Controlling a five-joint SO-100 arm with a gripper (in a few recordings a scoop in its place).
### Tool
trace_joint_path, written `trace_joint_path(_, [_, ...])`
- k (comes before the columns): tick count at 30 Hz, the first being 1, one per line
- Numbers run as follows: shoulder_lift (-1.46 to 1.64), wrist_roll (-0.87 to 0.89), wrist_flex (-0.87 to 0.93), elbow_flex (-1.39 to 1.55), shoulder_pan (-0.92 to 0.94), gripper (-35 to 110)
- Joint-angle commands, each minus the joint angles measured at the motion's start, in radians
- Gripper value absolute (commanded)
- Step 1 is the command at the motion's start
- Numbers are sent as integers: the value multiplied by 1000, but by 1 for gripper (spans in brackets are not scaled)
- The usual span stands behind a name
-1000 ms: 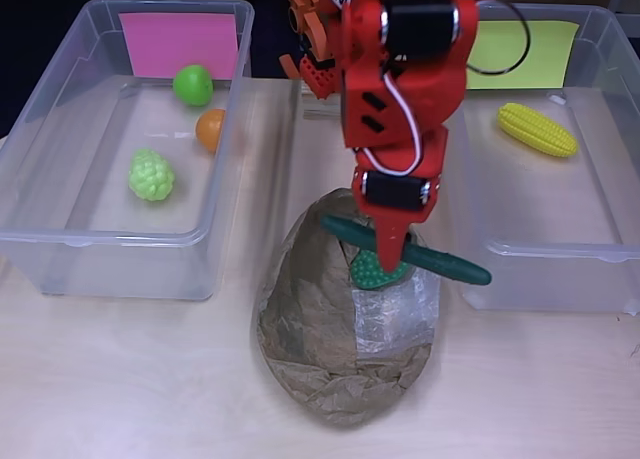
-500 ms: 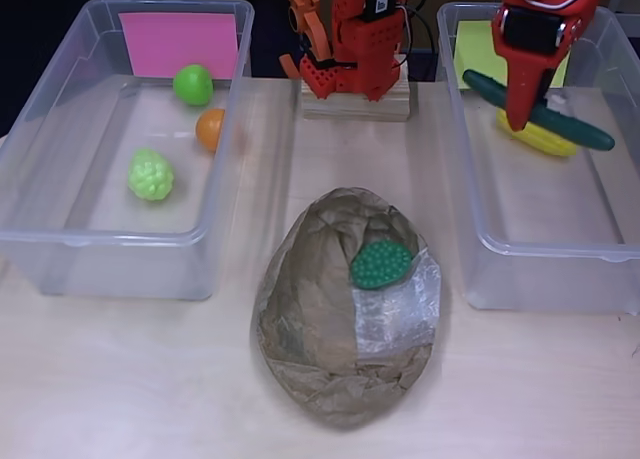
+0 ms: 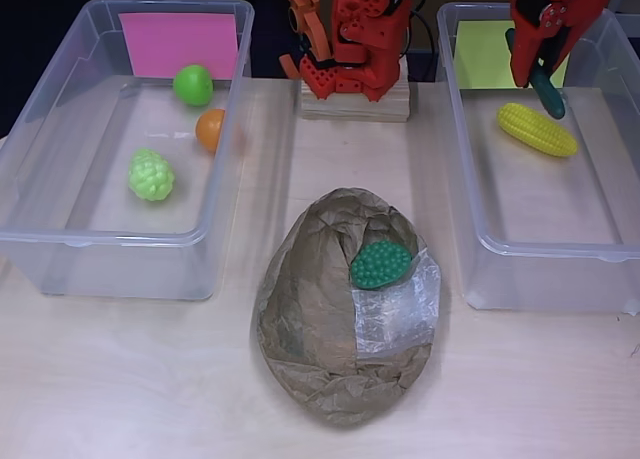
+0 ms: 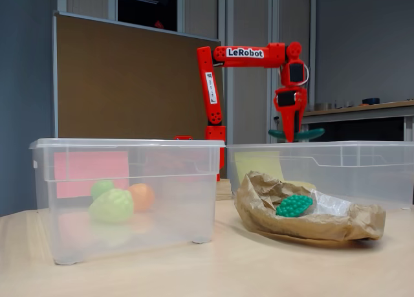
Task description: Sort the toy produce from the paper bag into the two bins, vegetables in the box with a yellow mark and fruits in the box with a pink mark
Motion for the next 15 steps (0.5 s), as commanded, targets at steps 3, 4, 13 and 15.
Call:
trace_joint_path(3, [51,229,-160,158,-115,5])
trace_joint_path(4, [51,259,-179,183,-132,5])
trace_joint_path(13, [44,293,-374,351,-186,20])
trace_joint_path(15, [38,293,-407,365,-190,21])
